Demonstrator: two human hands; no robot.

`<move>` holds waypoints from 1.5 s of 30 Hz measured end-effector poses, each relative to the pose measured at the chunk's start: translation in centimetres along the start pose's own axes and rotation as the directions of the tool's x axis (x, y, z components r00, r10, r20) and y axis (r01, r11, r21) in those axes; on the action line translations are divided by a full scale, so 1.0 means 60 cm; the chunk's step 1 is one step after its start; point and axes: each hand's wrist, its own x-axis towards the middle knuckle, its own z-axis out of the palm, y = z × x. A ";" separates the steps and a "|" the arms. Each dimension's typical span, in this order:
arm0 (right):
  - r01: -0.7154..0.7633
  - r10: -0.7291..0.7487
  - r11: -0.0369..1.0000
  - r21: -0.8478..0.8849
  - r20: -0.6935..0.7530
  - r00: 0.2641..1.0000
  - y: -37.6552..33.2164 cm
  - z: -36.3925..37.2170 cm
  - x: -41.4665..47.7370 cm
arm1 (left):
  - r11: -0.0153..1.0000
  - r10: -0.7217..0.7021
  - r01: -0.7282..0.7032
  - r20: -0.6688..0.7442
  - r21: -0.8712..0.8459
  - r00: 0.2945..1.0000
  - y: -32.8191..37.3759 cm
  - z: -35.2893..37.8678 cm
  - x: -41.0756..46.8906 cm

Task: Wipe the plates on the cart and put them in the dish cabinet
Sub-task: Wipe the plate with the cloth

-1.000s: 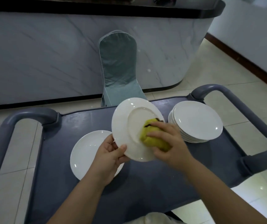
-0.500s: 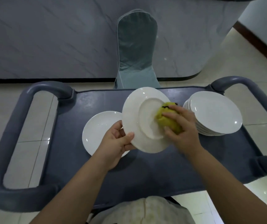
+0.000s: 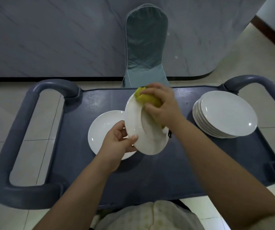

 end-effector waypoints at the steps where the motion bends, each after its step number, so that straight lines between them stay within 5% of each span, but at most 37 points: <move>1: -0.095 0.098 0.994 0.052 -0.060 0.993 0.011 -0.009 0.012 | 1.000 0.005 -0.005 0.001 -0.031 1.000 0.003 0.001 -0.001; 5: -0.366 0.386 0.914 0.173 -0.096 0.918 0.052 -0.050 -0.013 | 0.960 -0.039 0.022 -0.055 -0.280 0.998 0.018 -0.005 0.005; 7: -0.315 0.327 0.943 0.109 -0.125 0.937 0.052 -0.052 -0.069 | 0.904 -0.106 0.062 -0.081 -0.424 0.991 0.017 -0.004 0.014; 10: -0.048 0.040 0.993 -0.109 -0.077 0.996 0.011 -0.019 -0.149 | 0.821 -0.178 0.102 -0.082 -0.561 0.981 0.013 0.015 0.029; 13: 0.199 -0.196 0.948 -0.248 0.040 0.980 -0.011 0.002 -0.184 | 0.793 -0.220 0.135 -0.072 -0.594 0.973 0.010 0.039 0.036; 17: -0.048 0.032 0.994 -0.094 -0.165 0.986 0.038 -0.058 -0.192 | 0.777 -0.220 0.158 -0.028 -0.610 0.975 0.016 0.045 0.038; 24: -0.474 0.473 0.879 0.052 -0.221 0.853 0.069 -0.128 -0.021 | 0.965 -0.091 0.102 0.056 -0.241 0.994 0.023 0.068 0.029; 29: -0.152 0.142 0.970 -0.190 -0.066 0.988 -0.007 -0.056 -0.009 | 0.976 -0.083 0.089 0.037 -0.198 0.996 0.026 0.090 0.045; 33: 0.021 -0.003 0.984 -0.178 0.098 0.995 0.005 -0.063 -0.107 | 0.931 -0.106 0.122 0.066 -0.345 0.992 0.022 0.084 0.057; 39: -0.282 0.260 0.955 -0.092 -0.198 0.945 0.087 -0.144 -0.207 | 0.985 -0.109 0.113 0.041 -0.129 0.993 0.027 0.122 0.078; 45: -0.380 0.355 0.924 0.038 -0.446 0.821 0.085 -0.195 -0.241 | 0.929 0.185 -0.192 0.052 0.317 0.981 0.087 0.224 0.157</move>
